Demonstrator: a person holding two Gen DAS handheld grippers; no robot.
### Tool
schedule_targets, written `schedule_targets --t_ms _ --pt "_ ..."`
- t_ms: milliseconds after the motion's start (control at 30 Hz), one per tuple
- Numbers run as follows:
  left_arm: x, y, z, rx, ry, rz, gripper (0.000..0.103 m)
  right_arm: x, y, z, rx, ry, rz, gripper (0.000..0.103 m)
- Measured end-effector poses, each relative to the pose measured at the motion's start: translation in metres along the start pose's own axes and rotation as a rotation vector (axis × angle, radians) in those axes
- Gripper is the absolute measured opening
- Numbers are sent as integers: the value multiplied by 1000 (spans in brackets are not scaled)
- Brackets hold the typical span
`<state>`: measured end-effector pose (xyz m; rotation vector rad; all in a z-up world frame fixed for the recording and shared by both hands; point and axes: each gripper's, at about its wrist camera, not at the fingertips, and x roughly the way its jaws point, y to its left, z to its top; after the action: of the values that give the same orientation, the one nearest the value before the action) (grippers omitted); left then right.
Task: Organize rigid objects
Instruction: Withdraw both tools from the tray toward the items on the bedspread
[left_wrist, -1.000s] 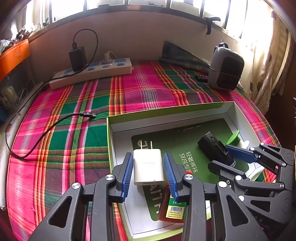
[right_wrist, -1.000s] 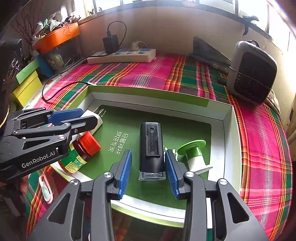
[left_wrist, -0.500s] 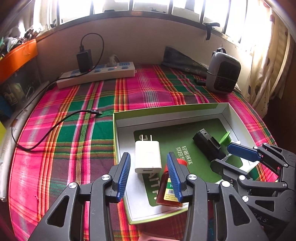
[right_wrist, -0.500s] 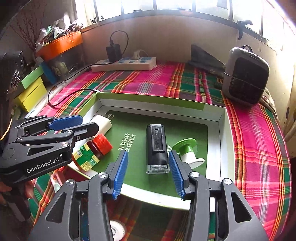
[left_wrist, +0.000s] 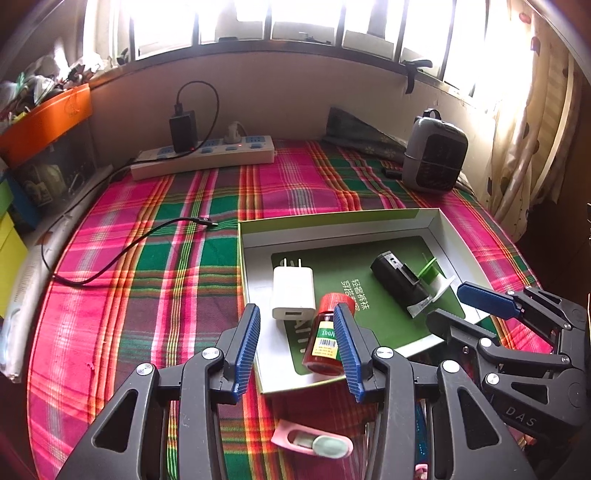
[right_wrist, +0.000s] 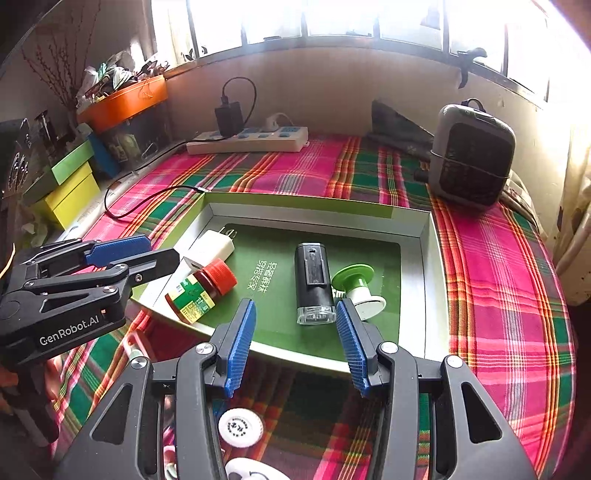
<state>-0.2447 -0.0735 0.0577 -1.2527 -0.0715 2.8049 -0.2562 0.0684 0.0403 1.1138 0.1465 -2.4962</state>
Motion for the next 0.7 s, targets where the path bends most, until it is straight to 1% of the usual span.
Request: schedule_targets --t_ms 200,333,367,700 --pt "-12 3 -10 -17 -5 2 41 -12 1 -7 9 -7 9 47" --pt "-20 7 -18 -34 -12 7 41 -20 3 -14 -9 -18 -21 47" --pt "-22 9 -20 -40 -11 4 41 -23 3 -17 -9 -19 -18 47" --pt "-39 23 -45 -82 -18 27 41 -34 -5 -36 34 -9 -8 47"
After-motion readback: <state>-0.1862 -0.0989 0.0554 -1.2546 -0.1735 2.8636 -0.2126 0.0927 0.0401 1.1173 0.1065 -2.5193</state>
